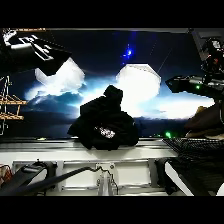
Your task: Fold the clothes and pants, and hang the long-sleeved shirts on hangers.
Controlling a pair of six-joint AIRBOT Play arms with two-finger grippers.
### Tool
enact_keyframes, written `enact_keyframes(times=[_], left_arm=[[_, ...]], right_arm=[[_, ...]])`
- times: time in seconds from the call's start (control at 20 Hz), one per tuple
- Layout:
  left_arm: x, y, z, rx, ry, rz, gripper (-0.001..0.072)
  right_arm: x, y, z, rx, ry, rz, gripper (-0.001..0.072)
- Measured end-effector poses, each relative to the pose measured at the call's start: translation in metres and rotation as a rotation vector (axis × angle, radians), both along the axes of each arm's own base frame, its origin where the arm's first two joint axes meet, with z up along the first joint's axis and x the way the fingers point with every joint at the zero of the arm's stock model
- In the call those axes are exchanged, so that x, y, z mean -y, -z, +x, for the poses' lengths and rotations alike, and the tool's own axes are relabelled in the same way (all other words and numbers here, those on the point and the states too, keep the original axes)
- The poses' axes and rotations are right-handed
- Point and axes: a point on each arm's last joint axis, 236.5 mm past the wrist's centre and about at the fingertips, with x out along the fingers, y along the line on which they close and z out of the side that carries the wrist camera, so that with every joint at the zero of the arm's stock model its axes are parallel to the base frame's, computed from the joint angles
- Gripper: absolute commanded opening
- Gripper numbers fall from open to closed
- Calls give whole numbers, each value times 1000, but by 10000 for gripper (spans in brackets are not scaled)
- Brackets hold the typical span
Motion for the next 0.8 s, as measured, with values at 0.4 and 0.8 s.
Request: enact_keyframes(times=[0.4,0.8], left_arm=[[0,0,0,0,0,0,374],[10,-11,-6,-10,32,-71,374]], right_arm=[[0,0,0,0,0,0,482],[0,-1,1,5,3,0,482]])
